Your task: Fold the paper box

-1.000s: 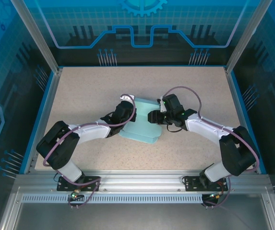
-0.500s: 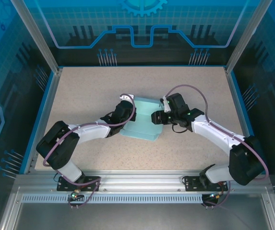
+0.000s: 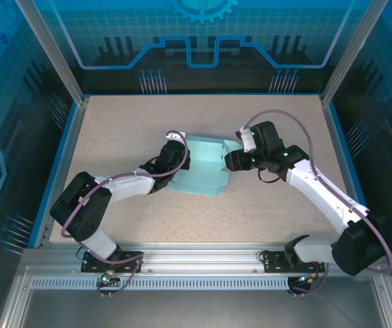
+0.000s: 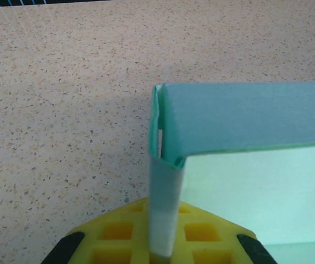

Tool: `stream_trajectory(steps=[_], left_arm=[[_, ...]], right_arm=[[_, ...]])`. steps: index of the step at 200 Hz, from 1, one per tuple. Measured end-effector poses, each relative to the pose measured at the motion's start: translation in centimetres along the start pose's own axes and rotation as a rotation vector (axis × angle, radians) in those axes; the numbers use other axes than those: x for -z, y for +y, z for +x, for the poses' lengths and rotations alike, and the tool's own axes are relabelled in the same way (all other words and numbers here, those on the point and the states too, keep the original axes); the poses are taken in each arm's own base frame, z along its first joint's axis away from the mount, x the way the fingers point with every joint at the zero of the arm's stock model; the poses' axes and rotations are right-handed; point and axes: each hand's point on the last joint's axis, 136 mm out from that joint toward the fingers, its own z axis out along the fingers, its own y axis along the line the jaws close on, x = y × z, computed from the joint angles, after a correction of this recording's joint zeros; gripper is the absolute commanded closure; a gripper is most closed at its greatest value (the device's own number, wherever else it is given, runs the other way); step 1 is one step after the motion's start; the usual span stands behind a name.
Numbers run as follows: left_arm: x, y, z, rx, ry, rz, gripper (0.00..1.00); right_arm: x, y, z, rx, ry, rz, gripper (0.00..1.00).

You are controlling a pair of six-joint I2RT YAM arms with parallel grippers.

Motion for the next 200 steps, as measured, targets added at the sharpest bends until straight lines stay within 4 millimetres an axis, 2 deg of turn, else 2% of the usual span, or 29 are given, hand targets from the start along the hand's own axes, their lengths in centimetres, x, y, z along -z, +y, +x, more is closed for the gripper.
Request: stream_trajectory(steps=[52,70,88,131,200], left_arm=[[0.7,0.5,-1.6,0.035,-0.033,0.008,0.94],[0.9,0.5,-1.9,0.038,-0.039,0.014,0.94],[1.1,0.4,-1.9,0.046,-0.04,0.022,0.94],[1.3,0.4,-1.4,0.061,-0.029,0.03,0.94],[1.3,0.2,-1.4,0.062,-0.024,0.044,0.94]], right_arm=[[2.2,-5.0,-0.9,-0.069,-0.045,0.092,0.38],[2.1,-6.5,-0.6,-0.103,-0.048,0.105,0.39],[1.2,-7.4,0.5,-0.131,-0.018,0.102,0.42],[-1.6,-7.7,2.5,-0.158,0.045,0.043,0.49],[-4.1,-6.2,1.3,-0.147,0.024,-0.099,0.57]])
